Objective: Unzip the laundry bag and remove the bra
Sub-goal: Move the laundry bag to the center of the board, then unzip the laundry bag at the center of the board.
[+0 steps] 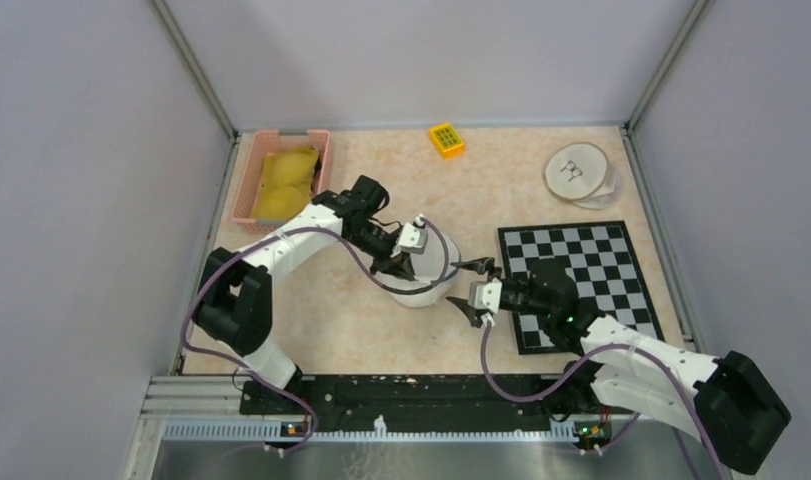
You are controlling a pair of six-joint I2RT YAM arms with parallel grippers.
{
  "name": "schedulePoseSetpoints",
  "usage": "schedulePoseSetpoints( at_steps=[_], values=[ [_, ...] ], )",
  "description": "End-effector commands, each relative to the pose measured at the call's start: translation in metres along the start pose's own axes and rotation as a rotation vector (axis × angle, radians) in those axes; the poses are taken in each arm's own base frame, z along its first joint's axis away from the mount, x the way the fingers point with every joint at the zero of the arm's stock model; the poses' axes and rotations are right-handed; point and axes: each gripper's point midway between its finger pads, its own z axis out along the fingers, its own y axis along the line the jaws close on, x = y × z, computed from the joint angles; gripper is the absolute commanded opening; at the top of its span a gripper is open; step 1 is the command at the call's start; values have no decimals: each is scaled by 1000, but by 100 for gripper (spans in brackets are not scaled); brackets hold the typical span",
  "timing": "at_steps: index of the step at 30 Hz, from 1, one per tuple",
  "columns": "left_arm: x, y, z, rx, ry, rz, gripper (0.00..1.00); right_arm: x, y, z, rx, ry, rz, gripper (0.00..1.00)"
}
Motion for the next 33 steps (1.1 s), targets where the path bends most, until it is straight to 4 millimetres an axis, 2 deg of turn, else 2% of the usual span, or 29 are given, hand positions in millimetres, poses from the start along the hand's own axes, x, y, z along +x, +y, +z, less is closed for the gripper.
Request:
schedulePoseSetpoints(
  at_steps=[1,7,14,17,23,33],
  values=[
    [-13,-16,0,101,-61,-56,0,-19,3,7,23,-93,-75,67],
    [-11,-18,3,139,-67,-85,0,-13,11,10,22,-87,-82,63],
    [-10,-12,6,134,-61,-121,0,-26,11,21,12,-90,22,62],
    [-10,-13,6,142,-64,-134,0,-24,14,27,-8,-61,47,61],
    [-11,-18,7,186,-85,-173,0,2,14,32,16,41,-1,61],
    [-10,-17,7,199,-88,-190,0,6,9,42,41,21,-66,57]
  ],
)
